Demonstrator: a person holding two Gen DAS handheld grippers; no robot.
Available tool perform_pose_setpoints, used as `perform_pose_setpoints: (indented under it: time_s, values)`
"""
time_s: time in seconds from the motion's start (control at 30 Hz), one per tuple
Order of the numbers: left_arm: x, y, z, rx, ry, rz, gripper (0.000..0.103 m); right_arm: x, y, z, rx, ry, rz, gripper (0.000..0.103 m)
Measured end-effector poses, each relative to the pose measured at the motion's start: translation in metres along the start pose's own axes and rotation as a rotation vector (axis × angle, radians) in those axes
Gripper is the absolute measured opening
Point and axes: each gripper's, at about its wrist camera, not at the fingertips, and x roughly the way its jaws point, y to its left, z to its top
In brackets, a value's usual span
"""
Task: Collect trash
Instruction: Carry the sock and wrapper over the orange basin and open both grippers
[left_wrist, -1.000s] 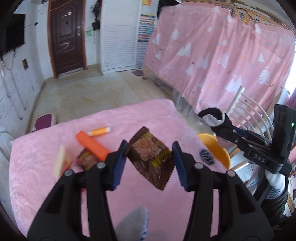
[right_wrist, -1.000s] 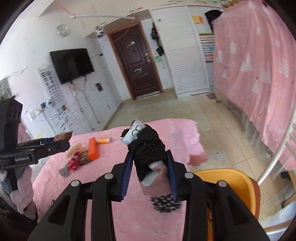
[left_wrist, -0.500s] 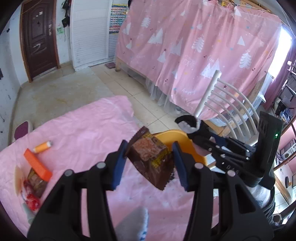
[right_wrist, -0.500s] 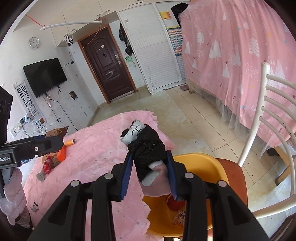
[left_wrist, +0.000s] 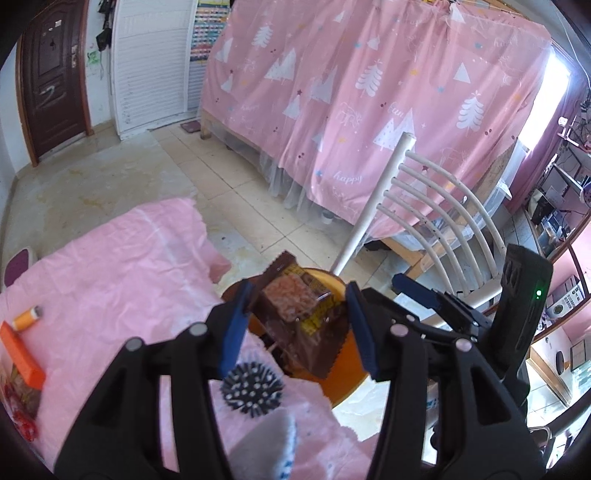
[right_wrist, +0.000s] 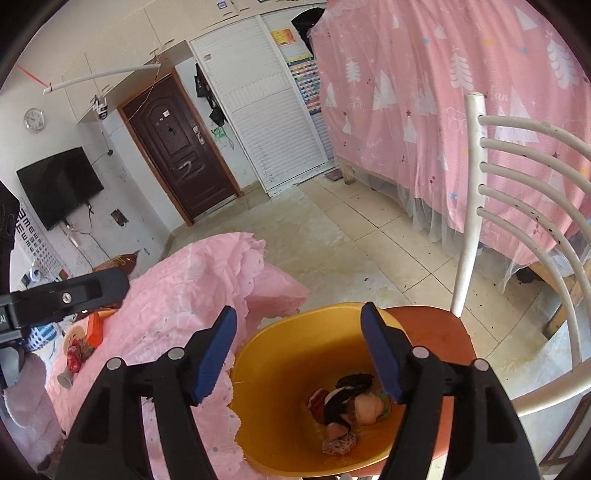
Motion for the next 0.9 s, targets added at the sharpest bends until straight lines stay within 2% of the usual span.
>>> perform_pose_setpoints:
  time_s: [0.1,0.43,0.9]
  values:
    - [0.009,-0.008,0.002,0.002,0.012,-0.001,0.069,-0.001,-0.005,-0.001,0.009,-0.005,0.000,0.061]
    - [0.005,-0.003,-0.001,-0.024,0.011,0.012,0.069,-0.002,0.002,0.000,0.001,-0.003,0.009,0.062]
    - [-0.048,0.048,-0.009,-0.105,-0.062,0.048,0.069,0.007,0.075,0.013,-0.130,0.010,0.049,0.065]
